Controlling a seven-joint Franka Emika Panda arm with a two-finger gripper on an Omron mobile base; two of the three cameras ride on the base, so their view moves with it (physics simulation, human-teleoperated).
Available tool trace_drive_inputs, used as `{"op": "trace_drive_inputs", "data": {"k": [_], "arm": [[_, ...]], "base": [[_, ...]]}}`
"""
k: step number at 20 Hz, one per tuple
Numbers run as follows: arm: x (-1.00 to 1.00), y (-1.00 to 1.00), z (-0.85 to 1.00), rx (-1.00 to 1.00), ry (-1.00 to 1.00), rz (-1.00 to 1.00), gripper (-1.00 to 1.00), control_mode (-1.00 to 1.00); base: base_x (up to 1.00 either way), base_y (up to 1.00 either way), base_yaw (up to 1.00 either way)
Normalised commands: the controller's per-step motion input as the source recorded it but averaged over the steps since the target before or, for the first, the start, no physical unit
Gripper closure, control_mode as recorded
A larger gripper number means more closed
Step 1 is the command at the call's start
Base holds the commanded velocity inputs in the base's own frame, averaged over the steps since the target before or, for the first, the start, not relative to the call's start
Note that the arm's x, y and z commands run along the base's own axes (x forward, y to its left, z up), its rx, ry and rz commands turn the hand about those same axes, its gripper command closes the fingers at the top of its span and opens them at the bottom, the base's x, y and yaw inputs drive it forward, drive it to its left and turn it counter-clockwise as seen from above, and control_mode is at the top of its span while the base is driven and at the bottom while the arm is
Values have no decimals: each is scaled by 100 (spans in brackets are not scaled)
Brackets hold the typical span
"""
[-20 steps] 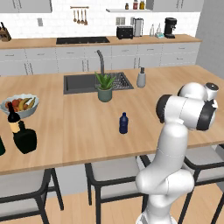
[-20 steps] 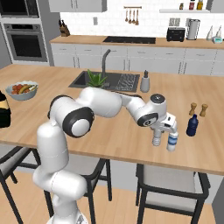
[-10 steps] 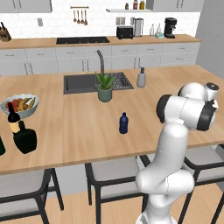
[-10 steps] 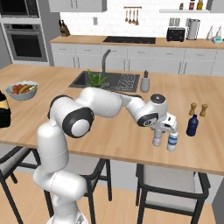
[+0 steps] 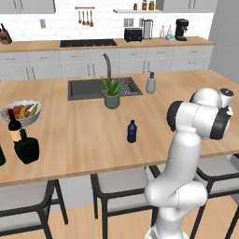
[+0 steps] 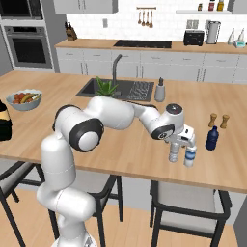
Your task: Move the plastic bottles in the middle to the plastics group, and the glass bottles in the middle to the glass group.
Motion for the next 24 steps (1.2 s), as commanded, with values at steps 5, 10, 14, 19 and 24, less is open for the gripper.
{"op": "trace_drive_inputs", "data": {"k": [5,10,14,19,24], "arm": [[-2,0,2,0,0,0,-100,-100],[-22,6,52,0,-8,0,-100,-100],[-25,22,87,0,-14,0,-100,-100],[-24,58,58,0,-9,5,-100,-100],[-25,92,14,0,0,16,-100,-100]], "base": [[0,0,0],[0,0,0],[0,0,0],[0,0,0],[0,0,0]]}}
